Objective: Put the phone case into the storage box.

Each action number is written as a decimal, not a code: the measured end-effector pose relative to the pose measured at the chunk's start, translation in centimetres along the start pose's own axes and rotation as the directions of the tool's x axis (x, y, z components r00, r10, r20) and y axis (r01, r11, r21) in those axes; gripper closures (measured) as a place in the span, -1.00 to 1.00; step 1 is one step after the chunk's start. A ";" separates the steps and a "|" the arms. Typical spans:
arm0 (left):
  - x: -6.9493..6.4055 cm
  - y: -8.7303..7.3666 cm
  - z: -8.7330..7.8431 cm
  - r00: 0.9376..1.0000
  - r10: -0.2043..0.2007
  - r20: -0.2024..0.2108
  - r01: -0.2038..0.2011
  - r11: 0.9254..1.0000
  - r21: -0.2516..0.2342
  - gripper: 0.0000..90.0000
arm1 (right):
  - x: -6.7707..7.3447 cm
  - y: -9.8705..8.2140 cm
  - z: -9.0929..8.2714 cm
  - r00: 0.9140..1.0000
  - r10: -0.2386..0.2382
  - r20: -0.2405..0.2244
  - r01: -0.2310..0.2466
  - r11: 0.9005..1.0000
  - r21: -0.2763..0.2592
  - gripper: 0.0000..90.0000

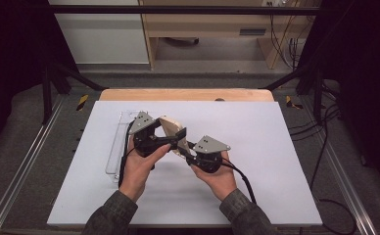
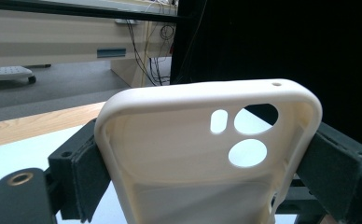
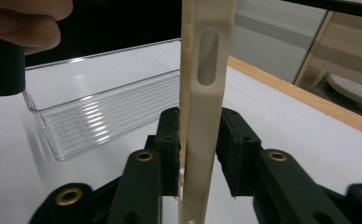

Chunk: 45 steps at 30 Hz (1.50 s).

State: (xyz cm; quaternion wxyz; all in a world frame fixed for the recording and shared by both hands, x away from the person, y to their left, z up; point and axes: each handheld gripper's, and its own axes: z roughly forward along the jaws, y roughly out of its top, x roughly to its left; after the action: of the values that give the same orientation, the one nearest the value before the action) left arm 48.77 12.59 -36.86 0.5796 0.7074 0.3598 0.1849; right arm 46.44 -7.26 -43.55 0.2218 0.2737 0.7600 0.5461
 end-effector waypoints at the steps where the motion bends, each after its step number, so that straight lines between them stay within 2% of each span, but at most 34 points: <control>1: 0.0 0.0 0.0 1.000 0.001 -0.002 -0.001 1.000 0.000 -0.75 | 0.0 0.0 0.0 1.000 -0.001 0.004 0.001 1.000 0.003 0.36; 3: 0.0 0.1 0.0 1.000 0.001 -0.008 -0.001 1.000 -0.001 -0.75 | 0.1 0.1 0.0 1.000 -0.014 0.024 0.014 1.000 0.017 0.17; 10: 0.1 0.3 -0.1 0.999 0.022 -0.039 -0.023 1.000 -0.010 -0.75 | -0.2 0.1 -0.3 0.999 0.014 0.039 -0.016 0.999 0.049 -0.32; 15: 0.2 0.5 -0.3 0.996 0.039 -0.084 -0.042 0.999 -0.029 -0.75 | -0.3 0.3 -1.1 0.996 0.015 0.083 -0.020 0.998 0.057 -0.53; 18: 0.3 0.8 -0.4 0.994 0.038 -0.102 -0.043 0.998 -0.042 -0.75 | -0.6 0.3 -1.7 0.995 0.036 0.098 -0.040 0.998 0.046 -0.62; 25: 0.7 1.9 -0.8 0.990 0.050 -0.134 -0.058 0.996 -0.060 -0.75 | -1.9 -0.2 -3.4 0.990 0.082 0.112 -0.086 0.996 0.036 -0.68; 32: 0.9 3.3 -1.2 0.986 0.048 -0.157 -0.060 0.995 -0.078 -0.75 | -3.8 -0.9 -4.9 0.980 0.138 0.142 -0.143 0.989 0.027 -0.76; 40: 1.1 4.2 -2.0 0.982 0.050 -0.183 -0.067 0.994 -0.088 -0.75 | -5.3 -1.7 -6.9 0.970 0.170 0.175 -0.171 0.985 -0.009 -0.75; 45: 1.1 4.7 -2.2 0.981 0.045 -0.189 -0.065 0.993 -0.100 -0.75 | -6.1 -2.0 -7.9 0.961 0.206 0.185 -0.203 0.979 -0.034 -0.70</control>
State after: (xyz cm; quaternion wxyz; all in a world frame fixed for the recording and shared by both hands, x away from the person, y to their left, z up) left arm 49.44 14.60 -32.02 0.5747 0.6648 0.3826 0.2853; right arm 45.65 -17.34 -42.84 0.2369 0.3992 0.6995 0.5434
